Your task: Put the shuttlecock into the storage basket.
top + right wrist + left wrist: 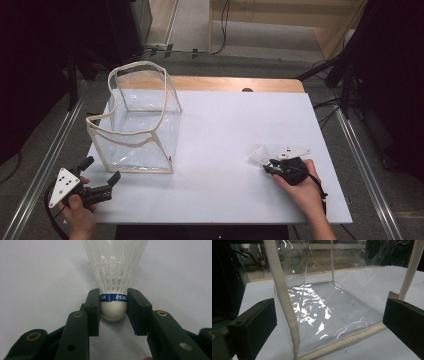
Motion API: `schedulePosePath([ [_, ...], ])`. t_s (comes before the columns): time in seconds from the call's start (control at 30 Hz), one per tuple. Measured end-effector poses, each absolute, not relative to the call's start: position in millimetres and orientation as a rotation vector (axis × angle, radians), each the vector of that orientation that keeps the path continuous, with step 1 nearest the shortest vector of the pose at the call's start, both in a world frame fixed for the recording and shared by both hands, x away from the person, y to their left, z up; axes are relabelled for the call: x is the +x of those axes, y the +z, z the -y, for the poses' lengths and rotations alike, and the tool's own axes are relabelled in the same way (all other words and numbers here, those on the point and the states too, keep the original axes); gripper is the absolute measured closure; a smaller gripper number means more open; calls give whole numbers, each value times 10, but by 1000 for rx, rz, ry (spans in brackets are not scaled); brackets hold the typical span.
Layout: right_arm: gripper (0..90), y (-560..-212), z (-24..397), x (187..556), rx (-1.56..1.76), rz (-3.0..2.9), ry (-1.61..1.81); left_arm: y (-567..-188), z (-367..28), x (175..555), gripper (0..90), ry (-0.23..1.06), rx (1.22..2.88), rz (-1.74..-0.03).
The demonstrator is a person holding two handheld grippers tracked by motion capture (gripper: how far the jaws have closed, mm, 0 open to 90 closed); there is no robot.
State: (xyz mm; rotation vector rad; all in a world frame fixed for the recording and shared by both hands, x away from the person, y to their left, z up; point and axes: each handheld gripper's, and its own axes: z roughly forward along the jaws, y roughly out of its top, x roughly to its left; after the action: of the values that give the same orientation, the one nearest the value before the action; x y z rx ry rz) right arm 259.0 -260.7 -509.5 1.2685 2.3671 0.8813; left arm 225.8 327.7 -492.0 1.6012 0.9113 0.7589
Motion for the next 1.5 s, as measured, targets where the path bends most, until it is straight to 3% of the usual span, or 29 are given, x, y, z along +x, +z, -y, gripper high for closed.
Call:
schedulePosePath([
  [0.63, 629, -4973, 2573, 2574, 1266, -2332, 954, -4922, -3271, 2251, 0, 760, 1599, -906],
  [1.5, 630, -4847, 2165, 2664, 1142, -2399, 1025, -4923, -3266, 2246, 0, 758, 1600, -900],
])
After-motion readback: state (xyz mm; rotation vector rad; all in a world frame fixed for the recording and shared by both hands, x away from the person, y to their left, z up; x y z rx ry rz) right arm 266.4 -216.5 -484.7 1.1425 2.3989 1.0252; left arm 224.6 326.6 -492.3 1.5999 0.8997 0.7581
